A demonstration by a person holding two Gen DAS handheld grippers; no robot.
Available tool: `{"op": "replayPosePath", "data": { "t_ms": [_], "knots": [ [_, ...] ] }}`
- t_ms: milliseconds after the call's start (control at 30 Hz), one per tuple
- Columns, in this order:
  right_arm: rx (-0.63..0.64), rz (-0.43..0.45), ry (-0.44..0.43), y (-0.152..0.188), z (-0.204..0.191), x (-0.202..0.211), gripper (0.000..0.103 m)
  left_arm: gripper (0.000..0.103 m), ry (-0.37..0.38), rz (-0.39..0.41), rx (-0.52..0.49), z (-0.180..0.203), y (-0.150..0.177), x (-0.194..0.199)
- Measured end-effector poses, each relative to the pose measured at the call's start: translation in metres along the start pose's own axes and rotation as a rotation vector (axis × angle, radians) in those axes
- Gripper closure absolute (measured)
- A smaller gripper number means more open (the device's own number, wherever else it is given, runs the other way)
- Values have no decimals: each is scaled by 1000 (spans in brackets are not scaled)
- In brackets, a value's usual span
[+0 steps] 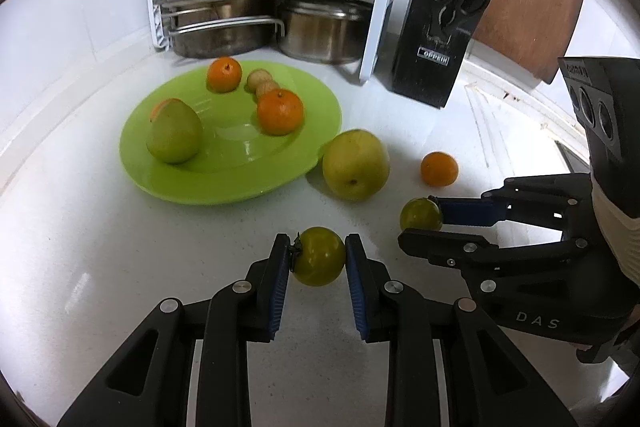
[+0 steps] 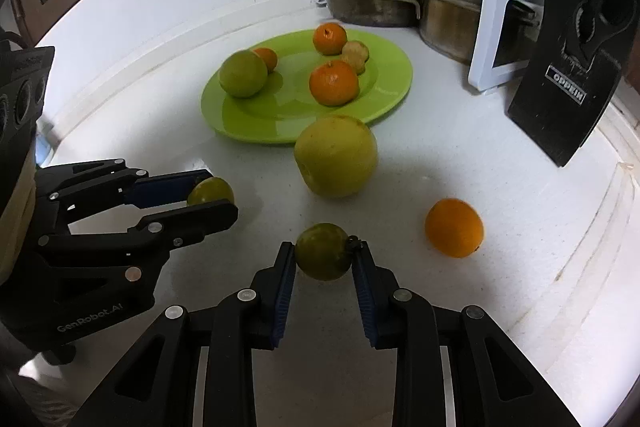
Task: Organize fruits
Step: 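Carry both green tomatoes in the tools over the green plate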
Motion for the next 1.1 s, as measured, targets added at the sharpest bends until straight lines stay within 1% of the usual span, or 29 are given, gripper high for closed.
{"op": "replayPosePath", "data": {
  "t_ms": [167,400,667,900,1100],
  "knots": [
    [9,31,14,-6,-6,13,73,75,-3,31,13,-3,-7,13],
    [22,90,29,-20,-11,33,73,75,-18,99,36,-12,-24,35],
    [40,163,21,-50,-17,43,73,75,-43,164,50,-27,-46,48],
    [73,207,17,-74,-22,47,73,75,-67,212,63,-40,-65,56],
    [97,231,11,-100,-27,45,73,75,-95,234,74,-56,-83,55]
  ]
}}
Point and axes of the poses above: each gripper's, at about its wrist camera, not at the fingertips, and x roughly against the way its jaws point, z to its right, y to its underside, the point moved 6 cm from there along -x, roughly the way its jaws point, and after that the axes turned 12 degrees about -y, right-handed, at the moved point
